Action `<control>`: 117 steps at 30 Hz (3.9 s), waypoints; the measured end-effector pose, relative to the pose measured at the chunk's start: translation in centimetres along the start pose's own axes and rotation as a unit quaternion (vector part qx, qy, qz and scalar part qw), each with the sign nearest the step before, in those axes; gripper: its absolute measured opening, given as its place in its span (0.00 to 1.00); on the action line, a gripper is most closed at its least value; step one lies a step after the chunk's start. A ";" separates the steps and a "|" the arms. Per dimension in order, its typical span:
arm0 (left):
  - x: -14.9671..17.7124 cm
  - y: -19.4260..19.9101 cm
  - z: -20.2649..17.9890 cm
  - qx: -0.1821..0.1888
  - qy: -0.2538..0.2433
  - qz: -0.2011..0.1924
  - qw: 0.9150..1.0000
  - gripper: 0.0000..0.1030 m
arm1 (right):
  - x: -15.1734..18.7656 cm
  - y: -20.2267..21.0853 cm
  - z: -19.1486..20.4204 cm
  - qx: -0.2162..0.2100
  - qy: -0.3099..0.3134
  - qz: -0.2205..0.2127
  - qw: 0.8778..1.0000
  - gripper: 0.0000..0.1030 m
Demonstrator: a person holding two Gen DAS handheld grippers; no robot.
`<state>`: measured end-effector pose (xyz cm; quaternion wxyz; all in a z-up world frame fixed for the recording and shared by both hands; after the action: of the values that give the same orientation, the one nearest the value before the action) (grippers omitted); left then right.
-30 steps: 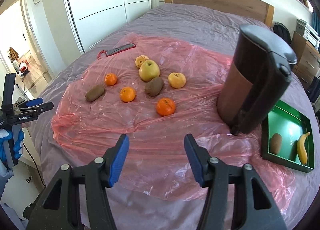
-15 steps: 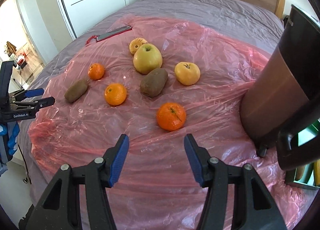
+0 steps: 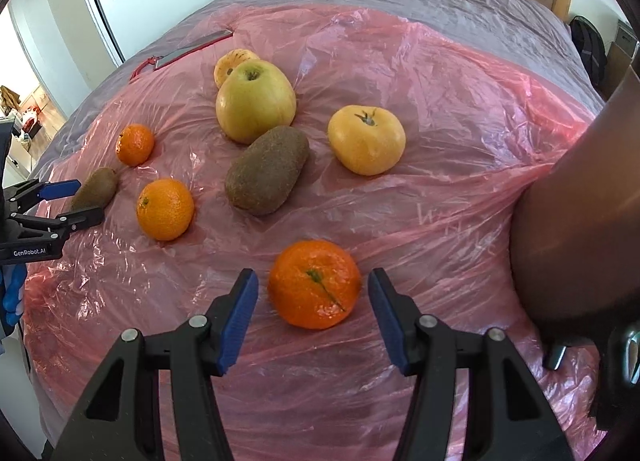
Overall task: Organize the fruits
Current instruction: 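Grasp the second kiwi with the left tool while the right tool grasps a mandarin, then carry the kiwi and mandarin over the green tray with both tools, then place the kiwi beside the first kiwi while the right tool sets the mandarin by the banana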
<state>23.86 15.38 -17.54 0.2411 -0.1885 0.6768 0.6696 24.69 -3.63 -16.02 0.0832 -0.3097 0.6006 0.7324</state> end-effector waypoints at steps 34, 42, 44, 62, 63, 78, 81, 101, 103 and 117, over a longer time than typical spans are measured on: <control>-0.9 3.6 0.7 -0.013 0.024 -0.024 0.999 0.39 | 0.1 3.5 0.7 -0.019 -0.007 -0.020 1.000 0.42; -0.4 7.5 -0.7 -0.004 0.024 -0.045 0.999 0.39 | 1.1 7.8 0.8 -0.021 -0.003 -0.038 0.999 0.42; 0.0 8.4 -1.5 0.001 0.022 -0.048 0.999 0.39 | 1.7 8.8 0.5 -0.020 -0.005 -0.039 0.999 0.42; 2.0 13.8 -16.8 0.092 -0.036 -0.054 0.994 0.39 | 10.5 18.9 -10.8 0.048 -0.085 -0.053 0.994 0.42; 2.1 14.0 -17.9 0.098 -0.041 -0.053 0.993 0.39 | 11.1 19.5 -11.7 0.053 -0.091 -0.055 0.993 0.42; 3.0 17.0 -35.4 0.207 -0.133 -0.024 0.969 0.39 | 17.1 24.9 -24.2 0.118 -0.174 -0.073 0.975 0.42; 2.6 17.3 -38.5 0.220 -0.151 -0.022 0.964 0.39 | 18.0 25.7 -27.0 0.133 -0.190 -0.078 0.970 0.42; -5.0 14.7 -54.4 0.259 -0.210 -0.030 0.942 0.39 | 16.9 25.5 -44.2 0.222 -0.245 -0.094 0.939 0.42; -5.5 13.6 -55.3 0.258 -0.207 -0.025 0.943 0.39 | 16.9 24.8 -45.1 0.225 -0.247 -0.090 0.938 0.42; -6.9 7.3 -59.8 0.230 -0.221 -0.016 0.948 0.39 | 18.0 20.9 -46.9 0.214 -0.244 -0.079 0.943 0.42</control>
<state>20.81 -44.43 -8.35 0.4320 0.0134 0.7391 0.5167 16.72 -57.35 -12.74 0.3492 -0.1429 0.6779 0.6309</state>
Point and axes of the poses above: each gripper's, at about its wrist camera, not at the fingertips, and y roughly against the way its jaws point, z to its left, x to its underside, the point moved 6 cm from there along -y, roughly the way its jaws point, and after that the axes turned 9 degrees about -z, right-handed, at the moved point
